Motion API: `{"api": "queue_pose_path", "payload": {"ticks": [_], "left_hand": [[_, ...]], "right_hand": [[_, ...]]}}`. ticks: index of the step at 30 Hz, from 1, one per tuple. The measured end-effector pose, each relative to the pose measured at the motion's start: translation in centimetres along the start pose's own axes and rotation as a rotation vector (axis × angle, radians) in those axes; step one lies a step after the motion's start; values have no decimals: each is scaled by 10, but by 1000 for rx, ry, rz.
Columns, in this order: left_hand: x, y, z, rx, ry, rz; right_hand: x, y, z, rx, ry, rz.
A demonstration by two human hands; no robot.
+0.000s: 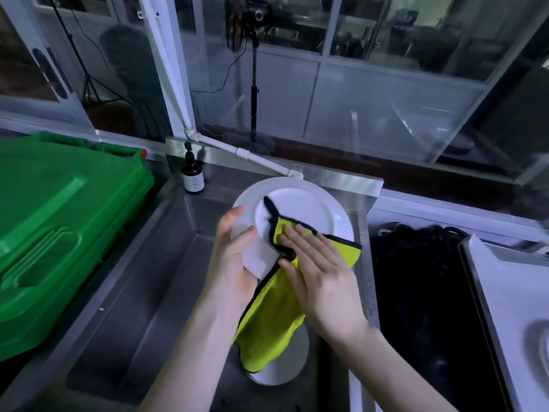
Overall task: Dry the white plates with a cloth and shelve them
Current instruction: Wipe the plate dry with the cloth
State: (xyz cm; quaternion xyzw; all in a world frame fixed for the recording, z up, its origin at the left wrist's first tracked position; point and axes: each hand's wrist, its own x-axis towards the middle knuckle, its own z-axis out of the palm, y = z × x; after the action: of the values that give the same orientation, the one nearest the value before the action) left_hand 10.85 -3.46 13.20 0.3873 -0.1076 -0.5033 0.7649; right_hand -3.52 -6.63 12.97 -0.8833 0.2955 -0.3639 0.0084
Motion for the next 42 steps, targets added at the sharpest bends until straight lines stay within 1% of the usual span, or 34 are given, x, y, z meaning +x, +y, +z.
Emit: {"api": "queue_pose_path", "payload": {"ticks": [2, 4, 5, 6, 10, 12, 14, 17, 20, 22, 24, 25, 26, 29, 34, 38, 39, 40, 42], "left_hand": [[0, 2, 1, -3, -26, 44], [-1, 6, 1, 17, -28, 84], [-2, 8, 0, 24, -34, 101], [-3, 9, -1, 34, -45, 114], [-9, 3, 2, 114, -86, 128], [-12, -1, 3, 156, -81, 119], [-13, -3, 4, 154, -55, 121], [-12, 1, 4, 96, -21, 107], [-12, 8, 1, 80, -7, 137], [-11, 9, 0, 67, -24, 150], [-11, 7, 1, 42, -58, 139], [-11, 5, 2, 50, -75, 135], [-11, 3, 3, 73, -95, 135], [-15, -1, 4, 149, -141, 133], [-19, 8, 7, 174, -104, 145], [-25, 15, 6, 261, -112, 178], [-25, 15, 5, 275, -112, 193], [-25, 15, 3, 285, -119, 214], [-25, 17, 2, 306, -148, 254]], "right_hand": [[8, 5, -4, -48, -20, 126], [11, 9, -8, -41, -65, 254], [10, 8, -9, -26, -88, 272], [8, 6, -9, -6, -109, 247], [7, -12, 0, 119, -242, 54], [19, -12, 4, 123, -287, 75], [35, -3, 6, 85, -304, 156], [48, 16, 1, 4, -286, 279], [34, 19, -9, 25, -220, 309], [17, 9, -13, 92, -201, 231], [3, -6, -10, 101, -232, 71], [1, -11, -7, 102, -246, 21], [5, -14, -4, 102, -251, 11], [29, -10, -1, 89, -240, 113], [60, 7, -3, 58, -208, 250], [73, 9, -3, 24, -149, 397], [73, 6, -4, 41, -137, 373], [71, 1, -5, 64, -136, 301], [63, -10, -3, 108, -182, 97]]}}
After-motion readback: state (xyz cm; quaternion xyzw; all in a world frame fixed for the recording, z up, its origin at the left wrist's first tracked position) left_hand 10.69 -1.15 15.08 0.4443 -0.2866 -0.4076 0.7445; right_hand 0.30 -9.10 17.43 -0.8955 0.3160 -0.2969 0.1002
